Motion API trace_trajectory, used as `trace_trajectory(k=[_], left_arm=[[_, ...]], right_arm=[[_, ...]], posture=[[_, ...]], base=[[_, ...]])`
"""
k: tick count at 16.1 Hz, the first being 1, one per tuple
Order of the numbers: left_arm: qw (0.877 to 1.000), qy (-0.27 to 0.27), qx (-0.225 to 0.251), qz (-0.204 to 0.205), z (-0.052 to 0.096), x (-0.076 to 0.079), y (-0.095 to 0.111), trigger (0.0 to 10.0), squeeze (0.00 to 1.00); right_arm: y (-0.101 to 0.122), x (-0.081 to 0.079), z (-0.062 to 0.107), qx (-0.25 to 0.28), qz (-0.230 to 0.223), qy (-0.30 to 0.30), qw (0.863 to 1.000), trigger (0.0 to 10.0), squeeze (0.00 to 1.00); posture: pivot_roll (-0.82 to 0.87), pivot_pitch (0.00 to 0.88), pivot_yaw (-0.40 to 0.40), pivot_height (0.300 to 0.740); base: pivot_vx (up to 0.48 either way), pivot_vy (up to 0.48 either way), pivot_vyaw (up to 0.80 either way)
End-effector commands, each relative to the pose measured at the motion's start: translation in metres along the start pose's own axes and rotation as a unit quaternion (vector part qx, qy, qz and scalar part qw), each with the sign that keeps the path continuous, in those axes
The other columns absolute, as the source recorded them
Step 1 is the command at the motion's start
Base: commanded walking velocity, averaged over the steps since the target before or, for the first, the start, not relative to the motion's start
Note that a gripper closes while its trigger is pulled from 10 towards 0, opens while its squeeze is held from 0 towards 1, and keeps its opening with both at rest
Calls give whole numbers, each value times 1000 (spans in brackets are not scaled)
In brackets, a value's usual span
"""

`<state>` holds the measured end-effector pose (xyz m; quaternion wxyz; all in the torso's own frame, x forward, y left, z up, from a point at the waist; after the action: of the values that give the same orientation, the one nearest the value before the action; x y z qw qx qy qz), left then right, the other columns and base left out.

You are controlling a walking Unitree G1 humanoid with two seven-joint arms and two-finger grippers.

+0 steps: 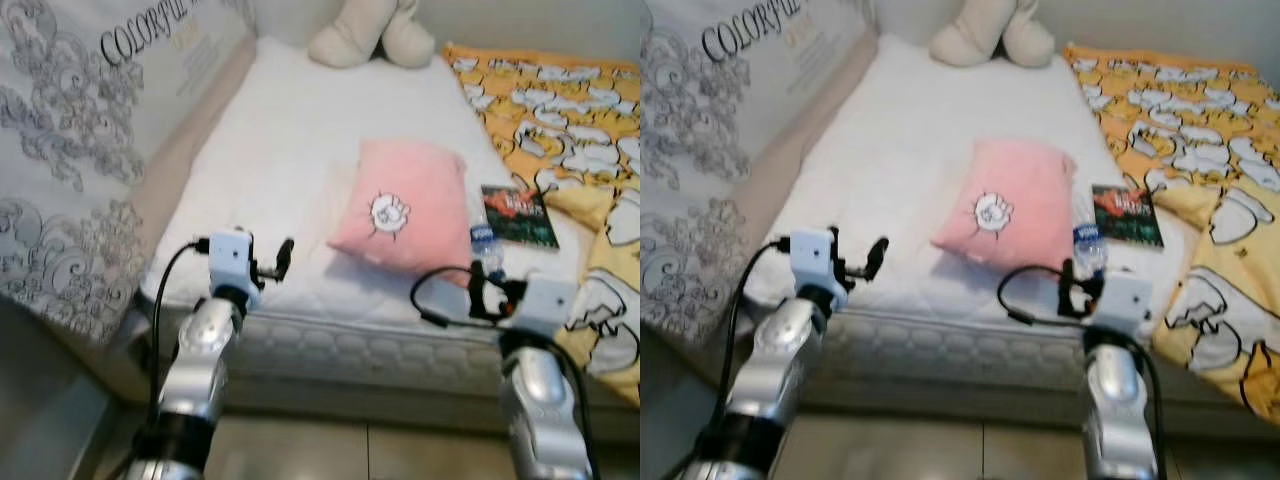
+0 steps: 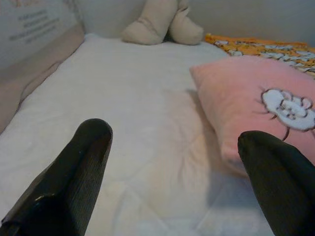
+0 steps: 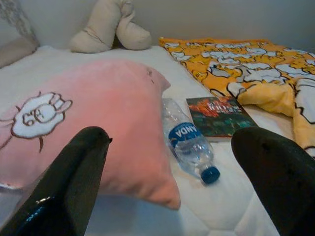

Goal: Clean up the room

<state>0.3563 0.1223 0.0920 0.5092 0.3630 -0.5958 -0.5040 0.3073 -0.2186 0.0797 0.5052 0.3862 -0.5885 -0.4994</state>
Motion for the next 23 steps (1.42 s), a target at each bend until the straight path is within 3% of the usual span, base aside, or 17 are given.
trace_trajectory(k=[1,6,9,11,18,23], left_arm=[[1000,-14,9,4,-3,8,6,10000,0],[1000,-10,9,5,-6,7,4,10000,0],[1000,3,9,-5,-8,3,4,10000,0],[999,-25,18,10,-8,10,10,10000,0],[999,-46,22,13,-15,21,14,10000,0],[999,-9,29,23,-18,7,20,10000,0]], right_arm=[[3,1,-2,3,2,1,1000,10000,0],[2,-1,-2,1,5,14,1000,10000,0],[3,-2,-3,1,6,18,1000,10000,0],[2,-3,-3,-1,1,16,1000,10000,0],[2,2,-5,-6,-8,5,1000,10000,0],[2,4,-6,-8,-9,5,1000,10000,0]], posture=[[-77,0,-7,740],[-84,0,-6,740],[-86,0,-4,740],[-84,0,-4,740],[-94,0,2,740],[-99,0,9,740]], base=[[266,-398,0],[290,-377,0],[0,0,0],[469,0,0],[480,0,0],[407,149,0]])
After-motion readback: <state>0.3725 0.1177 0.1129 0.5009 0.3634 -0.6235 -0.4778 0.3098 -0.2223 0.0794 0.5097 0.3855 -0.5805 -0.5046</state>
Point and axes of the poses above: a point about 5 cm out from each wrist's last joint towards the gripper, its own z axis pointing back from the gripper into the wrist, its own y axis along the axis of the wrist's last joint, x = y × z, the point moved 5 cm from there along -z, pointing out of the wrist towards the gripper, and after that the axes turned 12 degrees about z, right-handed, at the moved point
